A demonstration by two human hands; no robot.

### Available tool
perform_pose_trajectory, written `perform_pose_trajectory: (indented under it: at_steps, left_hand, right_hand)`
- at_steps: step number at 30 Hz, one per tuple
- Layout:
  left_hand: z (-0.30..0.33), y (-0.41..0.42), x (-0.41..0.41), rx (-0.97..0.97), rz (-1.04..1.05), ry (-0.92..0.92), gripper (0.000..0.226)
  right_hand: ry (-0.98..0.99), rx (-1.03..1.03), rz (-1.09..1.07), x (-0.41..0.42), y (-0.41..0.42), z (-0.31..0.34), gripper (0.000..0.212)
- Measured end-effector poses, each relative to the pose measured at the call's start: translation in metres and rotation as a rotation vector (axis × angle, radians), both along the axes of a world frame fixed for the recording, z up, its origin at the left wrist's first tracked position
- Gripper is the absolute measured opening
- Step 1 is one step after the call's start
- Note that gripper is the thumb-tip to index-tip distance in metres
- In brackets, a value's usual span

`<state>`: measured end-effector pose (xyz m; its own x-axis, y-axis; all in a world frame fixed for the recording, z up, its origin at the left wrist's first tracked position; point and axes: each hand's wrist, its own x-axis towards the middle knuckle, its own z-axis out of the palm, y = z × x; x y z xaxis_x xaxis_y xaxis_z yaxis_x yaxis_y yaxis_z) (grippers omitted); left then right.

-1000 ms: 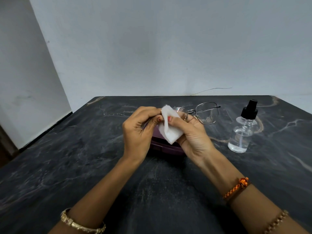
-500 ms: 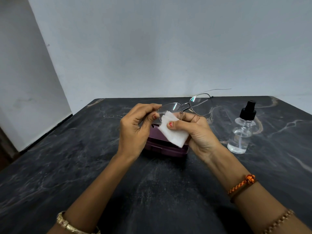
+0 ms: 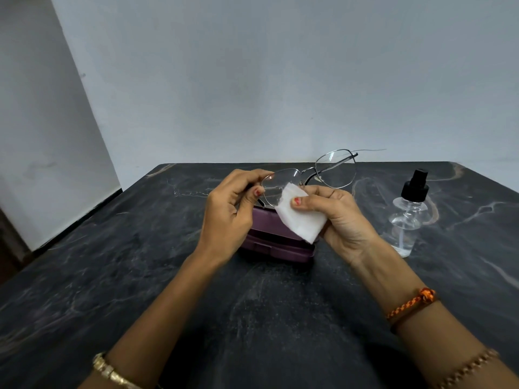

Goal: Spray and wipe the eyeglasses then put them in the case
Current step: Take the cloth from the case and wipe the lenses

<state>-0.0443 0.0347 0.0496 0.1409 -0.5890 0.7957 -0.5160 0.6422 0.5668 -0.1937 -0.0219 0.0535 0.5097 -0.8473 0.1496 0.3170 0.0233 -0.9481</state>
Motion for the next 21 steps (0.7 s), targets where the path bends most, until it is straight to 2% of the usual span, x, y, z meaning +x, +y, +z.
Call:
perform_pose_trajectory:
  at_steps: [8, 12, 15, 17, 21]
  left_hand:
    - [0.0, -0.001, 0.001, -0.007, 0.002, 0.109, 0.031]
    - [0.002, -0.004, 0.015, -0.036, 0.078, 0.275, 0.032]
    - [0.0, -0.007, 0.019, -0.021, 0.103, 0.307, 0.032]
    - [0.0, -0.007, 0.019, -0.031, 0.133, 0.296, 0.031]
    - [0.0, -0.006, 0.021, -0.055, 0.19, 0.329, 0.025]
  right_hand:
    - [-0.088, 0.052, -0.042, -0.002, -0.002, 0.002, 0.014]
    - [-0.243, 0.113, -0.166, -0.018, -0.012, 0.006, 0.022]
    - [-0.253, 0.105, -0.281, -0.022, -0.017, 0.002, 0.014]
    - [-0.184, 0.039, -0.366, -0.018, -0.017, -0.003, 0.019]
    - [-0.001, -0.28, -0.578, -0.012, -0.015, -0.012, 0.022]
